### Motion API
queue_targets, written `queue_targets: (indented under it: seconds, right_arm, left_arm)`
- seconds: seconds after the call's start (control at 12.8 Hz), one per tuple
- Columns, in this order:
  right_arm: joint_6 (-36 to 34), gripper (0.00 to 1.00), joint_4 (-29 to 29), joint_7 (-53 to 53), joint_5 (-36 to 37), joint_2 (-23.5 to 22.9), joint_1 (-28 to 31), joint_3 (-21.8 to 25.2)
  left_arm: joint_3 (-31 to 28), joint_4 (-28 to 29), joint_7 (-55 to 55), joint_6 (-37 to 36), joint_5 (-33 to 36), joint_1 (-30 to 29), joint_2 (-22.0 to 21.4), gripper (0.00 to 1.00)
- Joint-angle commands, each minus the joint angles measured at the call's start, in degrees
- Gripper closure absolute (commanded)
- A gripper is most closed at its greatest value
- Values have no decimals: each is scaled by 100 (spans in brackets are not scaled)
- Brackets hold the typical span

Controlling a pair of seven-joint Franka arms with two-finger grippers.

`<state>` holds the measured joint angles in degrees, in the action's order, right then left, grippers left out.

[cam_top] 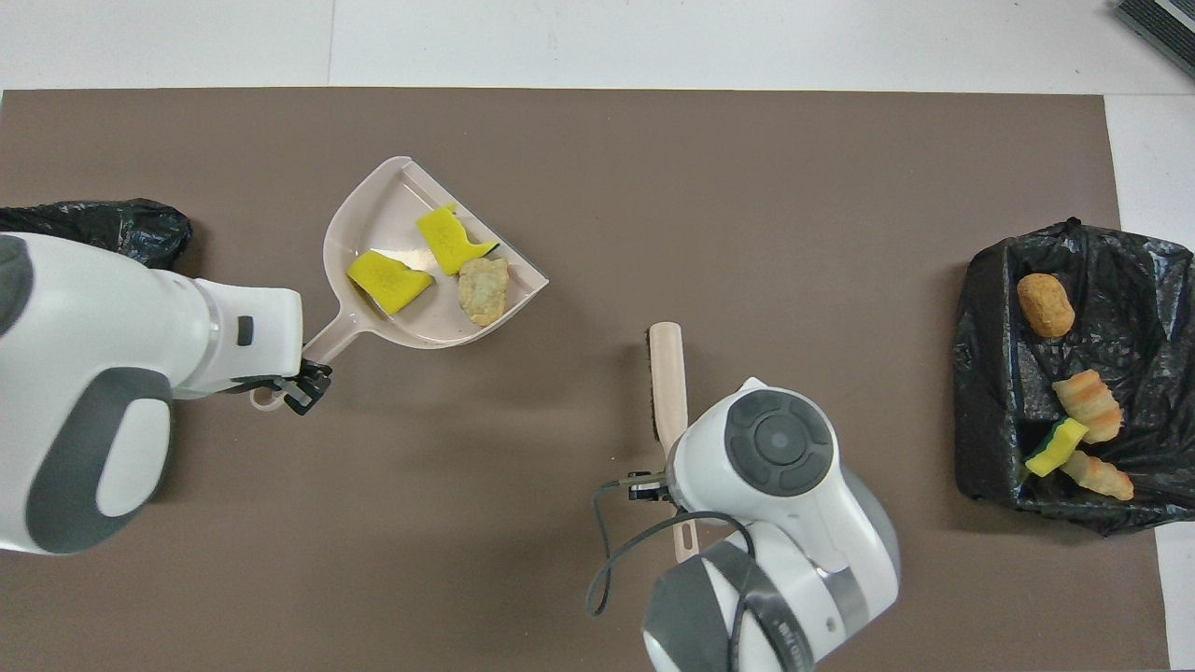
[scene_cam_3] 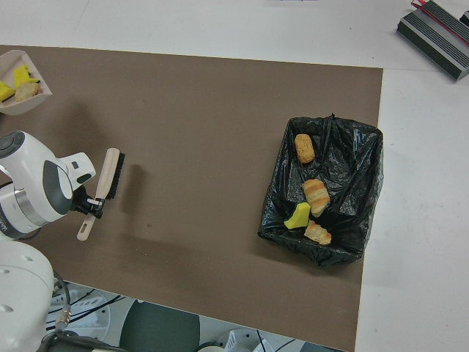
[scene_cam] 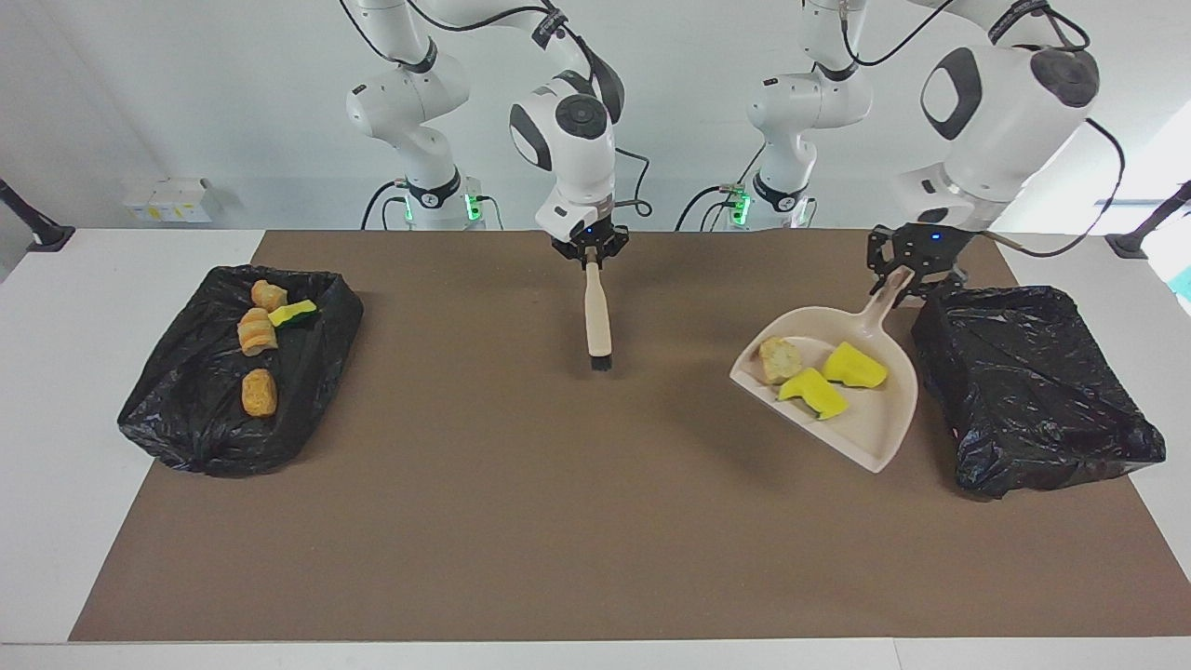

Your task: Sweep and dump trash in bin

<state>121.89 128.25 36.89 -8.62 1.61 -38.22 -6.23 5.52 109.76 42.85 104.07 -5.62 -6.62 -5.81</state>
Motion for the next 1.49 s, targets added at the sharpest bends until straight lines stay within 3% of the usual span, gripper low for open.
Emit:
queue_targets:
  seconds: [0.0,0.23,0.31,0.39,0.55,0.78,1.02,1.25,1.41]
  right_arm:
    - [317,100,113,397,106,-142,-351,16]
    - [458,100,113,687,246,-362,-555,16]
    - [415,76,104,793,255,-371,-555,16]
    - [345,1,52,837,334,-380,-555,25]
    - [-153,0,-272,820,457,-337,-485,43]
    - [-972,0,-799,715,544,-249,-266,78]
    - [-1920,0,-1554,173,677,-204,182,69]
    - [-2914,0,-2468,-697,852,-266,744,69]
    - [-3170,0,-2751,-1488,941,-205,1210,95]
  left_arm:
    - [63,-279,206,-334,-18,-873,106,100]
    - [-16,-543,1066,-405,35,-1778,237,100]
    - [-16,-700,1128,-449,44,-2068,325,100]
    - [-34,-815,1216,-476,105,-2254,369,100]
    - [-112,-1139,1758,-406,997,-2413,579,100]
    - [-122,-1799,3208,-292,1615,-2940,1212,100]
    - [-95,-1739,3791,182,2906,-2670,1266,100]
    - [-104,-1555,3792,131,3942,-2064,1240,100]
    - [-95,-1537,3801,104,4577,-1791,1249,100]
